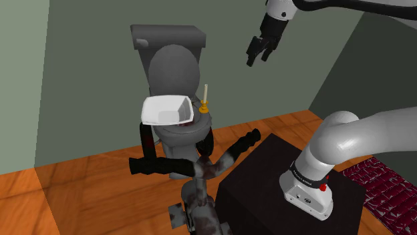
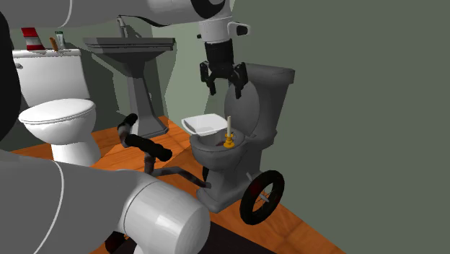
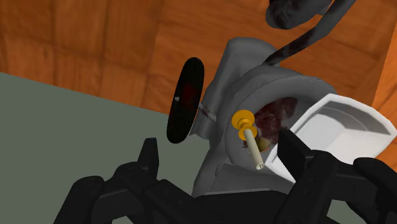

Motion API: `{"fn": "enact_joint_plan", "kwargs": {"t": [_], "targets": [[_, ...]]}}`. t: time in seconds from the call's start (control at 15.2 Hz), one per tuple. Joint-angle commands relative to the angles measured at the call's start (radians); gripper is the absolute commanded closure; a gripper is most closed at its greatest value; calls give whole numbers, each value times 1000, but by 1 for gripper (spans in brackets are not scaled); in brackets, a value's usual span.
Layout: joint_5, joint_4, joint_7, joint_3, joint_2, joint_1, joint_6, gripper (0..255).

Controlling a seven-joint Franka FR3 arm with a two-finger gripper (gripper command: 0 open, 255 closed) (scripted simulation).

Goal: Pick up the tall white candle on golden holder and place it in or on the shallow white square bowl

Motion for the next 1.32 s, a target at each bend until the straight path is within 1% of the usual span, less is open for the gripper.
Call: {"fn": "enact_joint_plan", "kwargs": {"t": [0.0,0.33,0.59,0.92,1.25], "targets": [[0,0,0,0,0,0,0,0],[27,-144,39,29,28,8,234,0],[45,-229,71,58,91,14,431,0],[58,-291,115,100,222,13,687,0],[43,-300,174,154,403,-7,941,0]]}}
